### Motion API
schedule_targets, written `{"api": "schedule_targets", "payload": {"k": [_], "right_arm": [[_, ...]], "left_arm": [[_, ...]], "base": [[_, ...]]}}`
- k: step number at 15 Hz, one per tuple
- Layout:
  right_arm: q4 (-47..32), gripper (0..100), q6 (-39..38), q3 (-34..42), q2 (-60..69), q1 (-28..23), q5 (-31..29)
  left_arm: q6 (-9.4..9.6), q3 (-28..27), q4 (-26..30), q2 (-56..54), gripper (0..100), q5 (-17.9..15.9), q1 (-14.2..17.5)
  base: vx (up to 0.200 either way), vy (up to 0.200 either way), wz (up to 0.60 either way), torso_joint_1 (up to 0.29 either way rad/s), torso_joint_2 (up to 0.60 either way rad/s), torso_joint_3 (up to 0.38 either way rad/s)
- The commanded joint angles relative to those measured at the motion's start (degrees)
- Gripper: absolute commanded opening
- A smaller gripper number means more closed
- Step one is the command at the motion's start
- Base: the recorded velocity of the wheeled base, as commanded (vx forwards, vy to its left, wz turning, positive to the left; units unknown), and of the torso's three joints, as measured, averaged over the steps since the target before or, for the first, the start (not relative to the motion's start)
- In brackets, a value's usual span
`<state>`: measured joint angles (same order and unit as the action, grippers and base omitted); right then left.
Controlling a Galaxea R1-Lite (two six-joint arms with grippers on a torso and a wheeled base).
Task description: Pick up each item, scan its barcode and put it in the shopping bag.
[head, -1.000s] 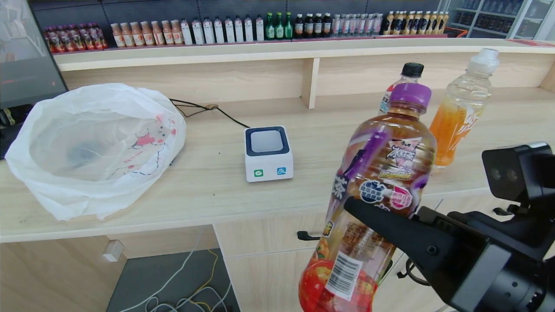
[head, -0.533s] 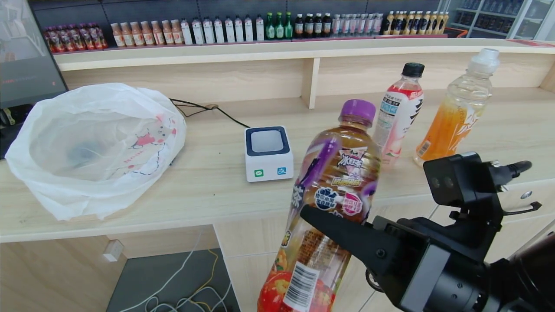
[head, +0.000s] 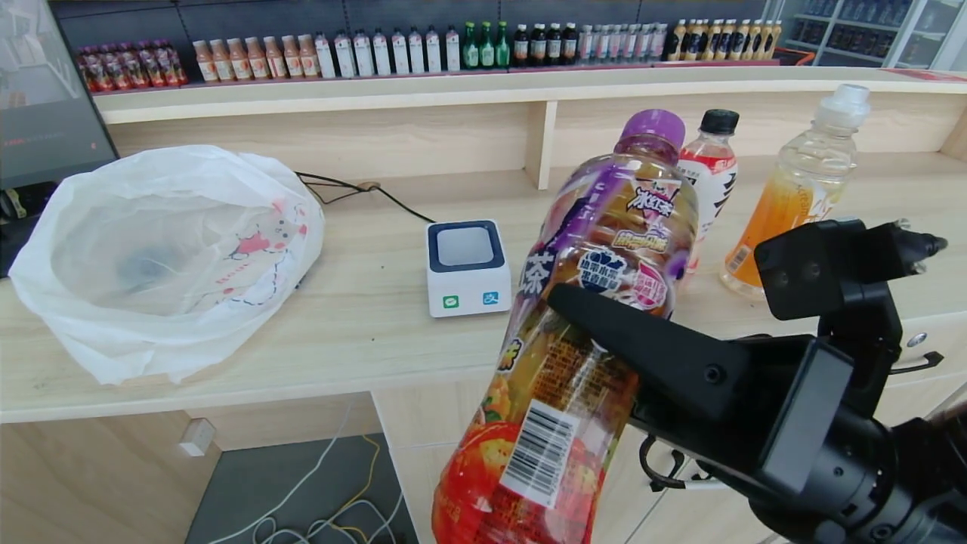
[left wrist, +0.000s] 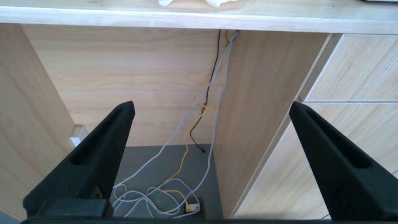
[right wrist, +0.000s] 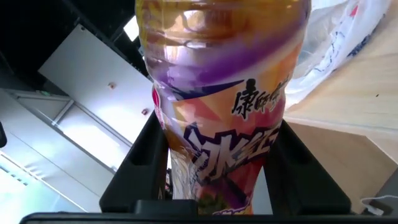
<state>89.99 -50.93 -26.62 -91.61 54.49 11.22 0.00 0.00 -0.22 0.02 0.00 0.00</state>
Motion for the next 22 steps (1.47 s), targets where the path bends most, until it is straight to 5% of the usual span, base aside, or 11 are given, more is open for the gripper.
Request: {"api": "schedule_targets", "payload": {"k": [1, 22], "right_arm": [[0.01, 0, -0.66, 0.17, -0.85, 1.14, 0.03], [0.01, 0, -1.54, 2.72, 0.03, 2.37, 0.03]], "left_arm": [[0.0, 0.0, -0.04, -0.02, 100, 0.0, 0.0], [0.0, 0.0, -0.04, -0.02, 100, 0.0, -0.09]], "base": [[0.0, 0.0, 0.0, 0.0, 0.0, 0.0], [0.0, 0.0, 0.0, 0.0, 0.0, 0.0]]}}
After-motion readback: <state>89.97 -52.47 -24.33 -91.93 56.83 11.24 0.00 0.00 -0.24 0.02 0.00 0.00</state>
